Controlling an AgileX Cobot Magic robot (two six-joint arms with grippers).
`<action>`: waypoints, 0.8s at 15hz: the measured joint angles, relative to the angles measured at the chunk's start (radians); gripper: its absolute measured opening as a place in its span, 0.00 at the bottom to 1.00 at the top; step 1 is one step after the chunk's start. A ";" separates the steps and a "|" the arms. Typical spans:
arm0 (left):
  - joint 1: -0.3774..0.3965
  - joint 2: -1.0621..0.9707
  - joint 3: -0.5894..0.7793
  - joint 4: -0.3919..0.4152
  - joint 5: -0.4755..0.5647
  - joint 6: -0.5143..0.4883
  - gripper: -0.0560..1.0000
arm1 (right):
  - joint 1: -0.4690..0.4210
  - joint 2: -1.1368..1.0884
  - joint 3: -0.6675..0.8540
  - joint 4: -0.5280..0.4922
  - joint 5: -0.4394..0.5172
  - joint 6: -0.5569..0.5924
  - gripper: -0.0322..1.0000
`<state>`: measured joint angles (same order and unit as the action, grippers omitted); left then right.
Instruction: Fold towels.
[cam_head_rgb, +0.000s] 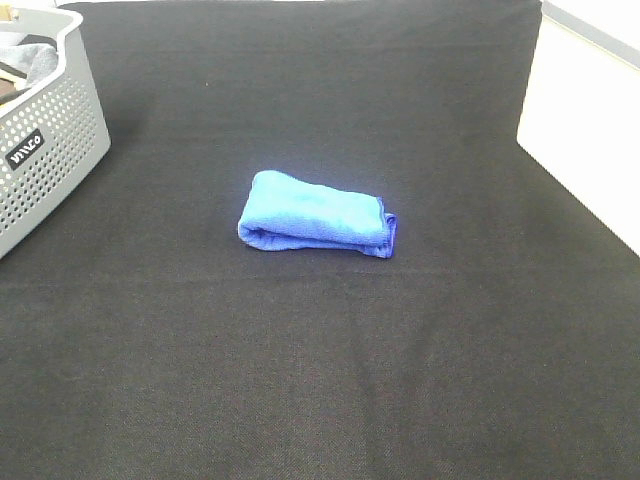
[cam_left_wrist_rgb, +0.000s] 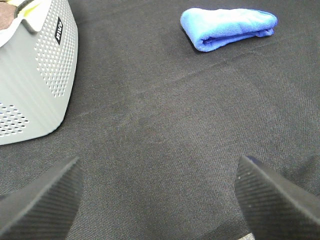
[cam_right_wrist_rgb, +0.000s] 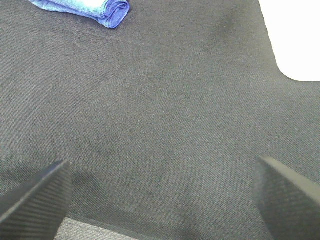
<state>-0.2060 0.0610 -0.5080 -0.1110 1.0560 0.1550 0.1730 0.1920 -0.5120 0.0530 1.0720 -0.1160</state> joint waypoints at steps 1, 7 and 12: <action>0.000 0.000 0.000 0.000 0.000 0.000 0.80 | 0.000 0.000 0.000 0.000 0.000 0.000 0.92; 0.018 0.000 0.000 0.000 0.000 0.002 0.80 | -0.032 0.000 0.000 0.000 0.000 0.000 0.92; 0.199 -0.034 0.000 -0.001 -0.002 0.003 0.80 | -0.183 -0.097 0.003 0.000 -0.004 0.000 0.92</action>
<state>-0.0070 0.0270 -0.5080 -0.1120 1.0540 0.1580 -0.0100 0.0950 -0.5090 0.0530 1.0680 -0.1160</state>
